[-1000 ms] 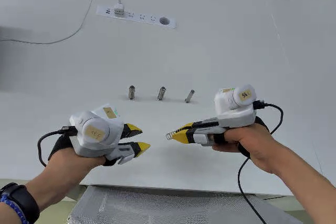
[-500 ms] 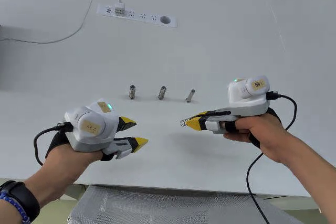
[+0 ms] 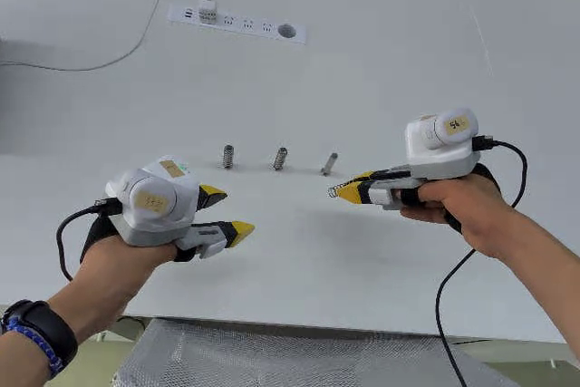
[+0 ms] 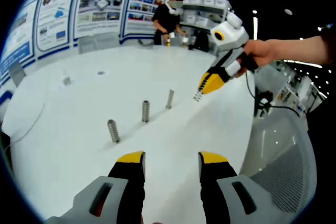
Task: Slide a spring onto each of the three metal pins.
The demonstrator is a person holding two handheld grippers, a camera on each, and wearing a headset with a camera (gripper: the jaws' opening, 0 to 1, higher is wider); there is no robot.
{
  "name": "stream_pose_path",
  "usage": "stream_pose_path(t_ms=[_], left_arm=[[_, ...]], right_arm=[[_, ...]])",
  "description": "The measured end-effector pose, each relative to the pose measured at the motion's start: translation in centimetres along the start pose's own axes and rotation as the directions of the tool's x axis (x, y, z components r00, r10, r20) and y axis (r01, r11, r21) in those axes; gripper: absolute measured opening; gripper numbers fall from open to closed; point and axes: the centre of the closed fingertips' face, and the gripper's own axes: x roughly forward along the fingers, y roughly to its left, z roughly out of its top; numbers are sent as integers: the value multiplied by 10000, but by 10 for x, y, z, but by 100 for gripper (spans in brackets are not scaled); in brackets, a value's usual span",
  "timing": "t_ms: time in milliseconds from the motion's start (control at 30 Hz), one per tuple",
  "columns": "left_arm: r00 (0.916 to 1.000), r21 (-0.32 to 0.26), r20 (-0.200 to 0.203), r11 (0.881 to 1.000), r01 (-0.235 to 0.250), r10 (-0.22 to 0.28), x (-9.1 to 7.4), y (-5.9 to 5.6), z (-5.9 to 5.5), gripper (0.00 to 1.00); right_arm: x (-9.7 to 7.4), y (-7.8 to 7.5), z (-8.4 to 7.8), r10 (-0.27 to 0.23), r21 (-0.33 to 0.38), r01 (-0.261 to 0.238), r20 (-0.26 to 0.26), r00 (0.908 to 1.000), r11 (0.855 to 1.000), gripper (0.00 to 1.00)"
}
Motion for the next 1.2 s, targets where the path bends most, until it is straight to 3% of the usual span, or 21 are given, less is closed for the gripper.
stream_pose_path(t_ms=[233, 533, 1200], left_arm=[[9998, -169, 151, 9998, -143, 146, 2, 5, 6, 46], [9998, -233, 86, 9996, -171, 173, 6, 3, 7, 52], [9996, -306, 9, 9991, -288, 289, 10, 5, 11, 65]], right_arm=[[-1, -11, 6, -248, -408, 235, -307, 9992, 9989, 12], [-1, -17, 8, -601, -929, 551, -518, 9968, 9942, 12], [3, -43, 29, -778, -1623, 634, -834, 9935, 9847, 12]])
